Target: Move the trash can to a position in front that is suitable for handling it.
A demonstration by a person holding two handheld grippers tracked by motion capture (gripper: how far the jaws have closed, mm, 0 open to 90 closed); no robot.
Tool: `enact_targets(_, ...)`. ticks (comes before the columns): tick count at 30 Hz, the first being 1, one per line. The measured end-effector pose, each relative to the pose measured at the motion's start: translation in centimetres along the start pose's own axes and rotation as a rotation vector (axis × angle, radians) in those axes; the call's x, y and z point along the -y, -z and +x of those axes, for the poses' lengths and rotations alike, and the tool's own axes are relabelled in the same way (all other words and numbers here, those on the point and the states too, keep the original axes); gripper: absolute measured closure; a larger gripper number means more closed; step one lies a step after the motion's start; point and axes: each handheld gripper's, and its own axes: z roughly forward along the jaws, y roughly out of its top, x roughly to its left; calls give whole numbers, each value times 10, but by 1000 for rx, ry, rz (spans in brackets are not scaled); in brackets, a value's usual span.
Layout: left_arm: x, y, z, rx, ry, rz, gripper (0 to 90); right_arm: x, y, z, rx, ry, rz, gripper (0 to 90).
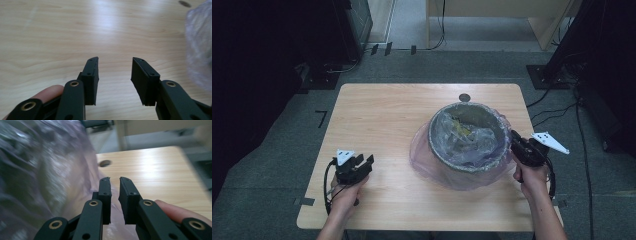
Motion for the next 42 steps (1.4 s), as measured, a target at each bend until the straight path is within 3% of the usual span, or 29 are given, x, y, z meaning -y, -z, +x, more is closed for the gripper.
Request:
enact_targets(1, -1, -1, -6, 5, -10, -14, 593, 0, -2, 2, -31, -11, 1, 812)
enact_targets(5, -7, -5, -21, 19, -23, -32, 631, 4, -3, 20, -97, 51, 16, 822)
enact_targets(7, -10, -7, -26, 30, -29, -33, 641, 4, -3, 26, -98, 65, 20, 833)
enact_targets(8, -12, -8, -29, 37, -30, -34, 651, 5, -1, 29, -127, 59, 23, 834)
enact_targets(12, -19, -10, -39, 70, -42, -45, 670, 7, 0, 37, -162, 81, 28, 833)
enact_targets(16, -25, -12, -54, 113, -64, -59, 682, 12, 0, 54, -203, 100, 43, 824)
enact_targets(19, -25, -12, -58, 122, -70, -69, 679, 15, -1, 66, -225, 107, 48, 818)
enact_targets(24, -28, -13, -66, 157, -61, -94, 701, 19, -4, 81, -222, 130, 40, 804)
enact_targets(27, -28, -12, -73, 194, -79, -99, 748, 23, -7, 96, -216, 141, 46, 835)
enact_targets(30, -27, -9, -74, 182, -84, -101, 778, 25, -6, 106, -177, 146, 56, 888)
enact_targets(37, -23, 3, -67, 158, -72, -105, 884, 30, -2, 122, -207, 169, 61, 900)
enact_targets(42, -17, 14, -65, 138, -64, -100, 886, 33, 1, 130, -211, 171, 58, 900)
